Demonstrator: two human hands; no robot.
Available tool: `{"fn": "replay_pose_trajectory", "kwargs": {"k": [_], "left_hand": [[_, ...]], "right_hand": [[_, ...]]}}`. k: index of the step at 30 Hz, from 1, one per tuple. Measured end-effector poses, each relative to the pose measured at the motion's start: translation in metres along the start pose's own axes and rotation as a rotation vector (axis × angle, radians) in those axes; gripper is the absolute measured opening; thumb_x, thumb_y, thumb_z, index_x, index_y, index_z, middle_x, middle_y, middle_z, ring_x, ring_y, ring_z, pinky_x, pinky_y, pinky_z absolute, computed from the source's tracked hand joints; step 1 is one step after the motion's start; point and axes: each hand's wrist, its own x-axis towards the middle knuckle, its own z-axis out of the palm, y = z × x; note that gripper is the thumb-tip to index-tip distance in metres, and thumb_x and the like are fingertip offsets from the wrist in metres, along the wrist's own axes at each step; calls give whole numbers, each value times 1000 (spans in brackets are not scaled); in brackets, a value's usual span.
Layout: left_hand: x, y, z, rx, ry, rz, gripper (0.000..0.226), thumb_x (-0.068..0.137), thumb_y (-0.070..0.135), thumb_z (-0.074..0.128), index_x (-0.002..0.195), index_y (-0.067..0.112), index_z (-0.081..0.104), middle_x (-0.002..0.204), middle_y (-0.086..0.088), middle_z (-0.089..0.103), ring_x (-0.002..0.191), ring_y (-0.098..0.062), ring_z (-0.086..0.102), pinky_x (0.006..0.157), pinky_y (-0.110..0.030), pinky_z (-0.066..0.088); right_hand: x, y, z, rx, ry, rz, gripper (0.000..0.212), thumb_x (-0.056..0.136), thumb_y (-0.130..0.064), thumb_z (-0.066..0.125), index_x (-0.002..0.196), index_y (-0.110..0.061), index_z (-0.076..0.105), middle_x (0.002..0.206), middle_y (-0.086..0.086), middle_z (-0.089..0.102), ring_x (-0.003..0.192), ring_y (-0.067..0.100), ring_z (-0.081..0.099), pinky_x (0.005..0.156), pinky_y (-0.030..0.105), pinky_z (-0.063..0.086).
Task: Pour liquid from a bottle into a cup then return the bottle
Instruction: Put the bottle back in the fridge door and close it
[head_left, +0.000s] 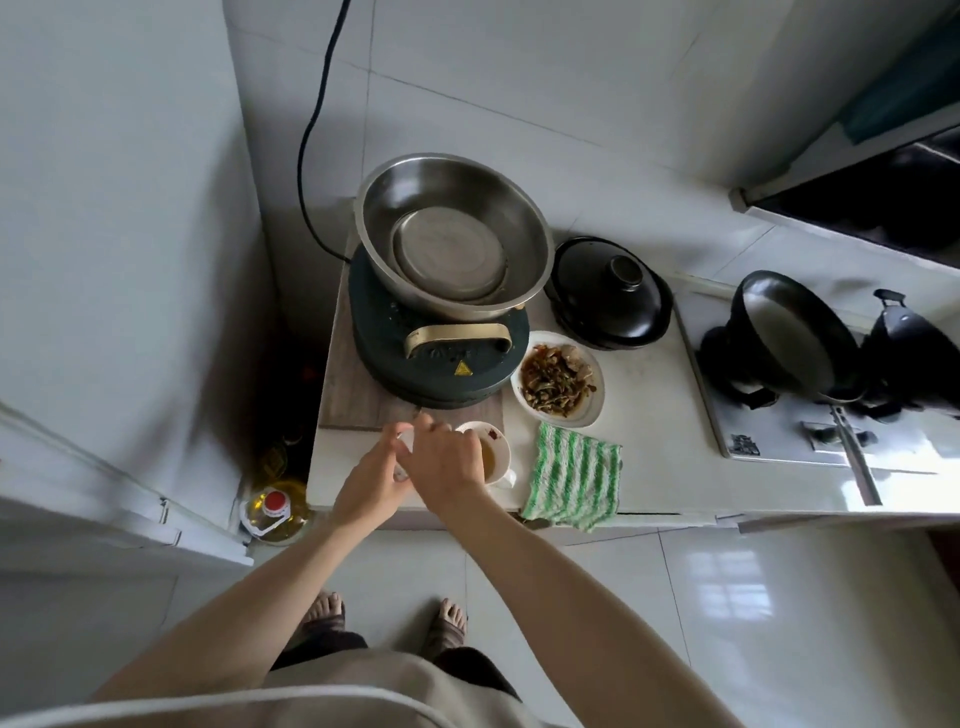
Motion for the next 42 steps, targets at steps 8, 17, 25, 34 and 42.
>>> {"fn": "replay_pose_trajectory", "kwargs": {"k": [8,17,25,34,42], "left_hand": [[-17,15,-48,154,69,132,63,80,25,76,129,27,35,107,2,65,80,-8,67,63,-21,59],[-141,40,-143,127,328,57,67,80,46,71,132,30,32,113,4,65,93,-19,66,71,-34,55],[-276,11,-217,134,511,-209,69,73,46,74,127,38,32,111,11,68,95,-16,68,80,-39,56],[-421,-42,-346,120,776,-388,62,69,42,72,120,38,37,95,11,70,88,-18,68,78,-38,55],[-524,-116,-472,86,891,-349,57,74,31,74,118,38,39,91,11,69,78,-7,67,72,-36,55]], "right_hand": [[-39,25,-23,1101,-84,320,53,98,-55,49,129,-12,49,125,11,60,116,31,59,95,41,47],[-89,2,-27,1107,-42,143,34,97,-41,58,126,-22,56,113,-4,60,101,13,57,89,30,45],[-112,-124,-72,992,95,-288,28,99,-33,57,125,-23,55,120,-2,64,104,18,63,91,34,53],[-145,-282,-163,815,171,-631,36,101,-40,52,133,-23,50,131,-3,59,114,13,58,94,25,43],[-157,-477,-267,521,309,-724,49,101,-44,49,143,-21,41,144,4,51,129,23,52,110,40,42]]}}
